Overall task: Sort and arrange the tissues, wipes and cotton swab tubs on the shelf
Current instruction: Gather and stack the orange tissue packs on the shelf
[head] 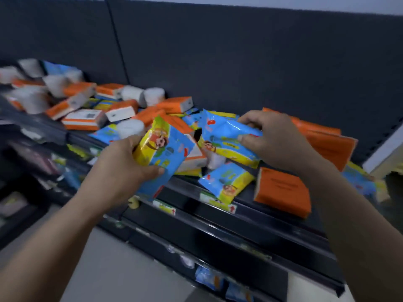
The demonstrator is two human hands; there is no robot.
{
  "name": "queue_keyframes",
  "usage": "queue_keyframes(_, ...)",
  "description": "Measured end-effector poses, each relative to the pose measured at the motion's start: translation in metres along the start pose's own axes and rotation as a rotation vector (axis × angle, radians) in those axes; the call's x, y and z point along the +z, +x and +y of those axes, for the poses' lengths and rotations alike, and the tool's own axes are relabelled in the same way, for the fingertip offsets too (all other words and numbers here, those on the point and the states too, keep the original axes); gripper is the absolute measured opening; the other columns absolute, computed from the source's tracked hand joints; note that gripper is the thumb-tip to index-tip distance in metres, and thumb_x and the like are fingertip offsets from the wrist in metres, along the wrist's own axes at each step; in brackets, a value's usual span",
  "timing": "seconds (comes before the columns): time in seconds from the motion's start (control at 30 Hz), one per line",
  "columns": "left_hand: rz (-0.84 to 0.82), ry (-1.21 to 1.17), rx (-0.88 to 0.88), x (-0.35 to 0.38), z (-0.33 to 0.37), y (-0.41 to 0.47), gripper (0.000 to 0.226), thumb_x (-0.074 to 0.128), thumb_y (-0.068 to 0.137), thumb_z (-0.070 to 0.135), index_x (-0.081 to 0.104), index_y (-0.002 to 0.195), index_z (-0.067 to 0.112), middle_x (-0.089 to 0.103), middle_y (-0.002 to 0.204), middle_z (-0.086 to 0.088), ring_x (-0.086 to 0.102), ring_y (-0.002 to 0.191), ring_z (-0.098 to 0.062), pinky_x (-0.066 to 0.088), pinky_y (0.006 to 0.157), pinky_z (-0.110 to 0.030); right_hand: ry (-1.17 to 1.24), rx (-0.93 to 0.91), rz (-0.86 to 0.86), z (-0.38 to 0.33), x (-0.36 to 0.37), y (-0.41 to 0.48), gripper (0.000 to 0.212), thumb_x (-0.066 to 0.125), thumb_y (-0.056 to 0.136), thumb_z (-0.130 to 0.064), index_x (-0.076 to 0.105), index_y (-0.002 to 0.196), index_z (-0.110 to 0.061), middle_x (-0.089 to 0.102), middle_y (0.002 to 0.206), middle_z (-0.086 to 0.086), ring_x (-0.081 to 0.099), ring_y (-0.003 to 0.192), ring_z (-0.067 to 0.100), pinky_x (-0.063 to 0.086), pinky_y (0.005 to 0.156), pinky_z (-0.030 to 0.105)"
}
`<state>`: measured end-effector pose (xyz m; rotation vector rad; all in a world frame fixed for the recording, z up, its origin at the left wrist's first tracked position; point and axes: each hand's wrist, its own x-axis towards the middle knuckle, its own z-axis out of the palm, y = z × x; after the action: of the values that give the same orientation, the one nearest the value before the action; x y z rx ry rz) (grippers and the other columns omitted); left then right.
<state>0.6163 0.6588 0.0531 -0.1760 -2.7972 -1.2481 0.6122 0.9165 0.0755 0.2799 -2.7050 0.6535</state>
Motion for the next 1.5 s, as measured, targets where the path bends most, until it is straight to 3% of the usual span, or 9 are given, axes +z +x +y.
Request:
queue_keyframes(0.13, 0.068, -0.038, -0.055, -0.059, -0.055, 0.007, 0.035, 0.082, 0.063, 0.016, 0.064, 0.093, 0.019, 0.071, 0.083, -0.003, 0.067, 0.074, -0.024, 0.055, 0.071, -0.044, 0.068, -0.085, -0.028, -0.068, 0.045, 0.043, 0.019, 0.066, 0.077, -0.009, 0.067, 0.096, -0.009, 0.067, 0.079, 0.007, 0.059, 0.073, 0.025, 0.04, 0.069, 0.033)
queue_keyframes(0.23, 0.113, -0.08, -0.09, -0.098, -0.093, 0.016, 0.033, 0.082, 0.063, 0.014, 0.063, 0.089, 0.023, 0.07, 0.082, 0.003, 0.065, 0.069, -0.017, 0.055, 0.068, -0.041, 0.112, -0.126, -0.052, -0.114, 0.076, 0.071, 0.015, 0.064, 0.078, -0.007, 0.067, 0.092, -0.011, 0.06, 0.067, -0.003, 0.05, 0.062, 0.012, 0.035, 0.058, 0.021)
queue_keyframes(0.37, 0.157, -0.12, -0.14, -0.15, -0.143, 0.033, 0.037, 0.083, 0.057, 0.023, 0.062, 0.087, 0.027, 0.071, 0.082, 0.002, 0.068, 0.074, -0.023, 0.056, 0.07, -0.049, 0.14, -0.173, -0.097, -0.172, 0.117, 0.106, 0.016, 0.062, 0.08, -0.007, 0.067, 0.094, -0.013, 0.063, 0.073, 0.006, 0.049, 0.065, 0.016, 0.037, 0.059, 0.025)
queue_keyframes(0.6, 0.222, -0.085, -0.159, -0.212, -0.203, 0.064, 0.028, 0.081, 0.066, 0.017, 0.062, 0.083, 0.027, 0.068, 0.077, 0.004, 0.065, 0.069, -0.017, 0.056, 0.068, -0.043, 0.101, -0.204, -0.142, -0.236, 0.171, 0.169, 0.019, 0.061, 0.081, -0.011, 0.066, 0.099, -0.014, 0.064, 0.077, 0.008, 0.057, 0.07, 0.027, 0.043, 0.067, 0.036)
queue_keyframes(0.8, 0.324, -0.01, -0.199, -0.254, -0.245, 0.098, 0.026, 0.081, 0.066, 0.017, 0.062, 0.084, 0.021, 0.068, 0.078, -0.003, 0.064, 0.07, -0.023, 0.054, 0.065, -0.041, 0.119, -0.284, -0.173, -0.277, 0.221, 0.235, 0.02, 0.06, 0.084, -0.013, 0.065, 0.103, -0.018, 0.062, 0.085, -0.002, 0.054, 0.078, 0.02, 0.032, 0.063, 0.026)
queue_keyframes(1.0, 0.42, 0.103, -0.258, -0.301, -0.275, 0.132, 0.024, 0.079, 0.067, 0.015, 0.061, 0.082, 0.018, 0.063, 0.07, 0.001, 0.057, 0.059, -0.011, 0.046, 0.052, -0.025, 0.21, -0.364, -0.205, -0.316, 0.27, 0.301, 0.02, 0.059, 0.082, -0.012, 0.066, 0.101, -0.016, 0.067, 0.09, 0.002, 0.056, 0.079, 0.018, 0.042, 0.07, 0.031)
queue_keyframes(1.07, 0.45, 0.108, -0.283, -0.318, -0.289, 0.144, 0.024, 0.079, 0.068, 0.014, 0.061, 0.084, 0.018, 0.065, 0.074, -0.001, 0.061, 0.066, -0.017, 0.05, 0.059, -0.033, 0.204, -0.387, -0.211, -0.331, 0.285, 0.322, 0.024, 0.059, 0.081, -0.012, 0.066, 0.103, -0.018, 0.068, 0.091, 0.005, 0.058, 0.08, 0.02, 0.047, 0.074, 0.035)
queue_keyframes(1.27, 0.47, 0.075, -0.282, -0.363, -0.34, 0.181, 0.025, 0.079, 0.069, 0.015, 0.062, 0.087, 0.019, 0.068, 0.081, -0.004, 0.064, 0.075, -0.025, 0.054, 0.07, -0.046, 0.222, -0.39, -0.27, -0.374, 0.327, 0.371, 0.024, 0.059, 0.081, -0.011, 0.065, 0.102, -0.021, 0.064, 0.085, 0.001, 0.056, 0.076, 0.018, 0.046, 0.07, 0.031)
queue_keyframes(1.5, 0.376, 0.053, -0.172, -0.422, -0.412, 0.262, 0.023, 0.08, 0.067, 0.016, 0.061, 0.08, 0.021, 0.065, 0.07, 0.004, 0.057, 0.06, -0.013, 0.045, 0.055, -0.03, 0.181, -0.262, -0.183, -0.419, 0.378, 0.429, 0.026, 0.058, 0.081, -0.009, 0.066, 0.105, -0.017, 0.067, 0.096, 0.001, 0.059, 0.09, 0.018, 0.046, 0.08, 0.029)
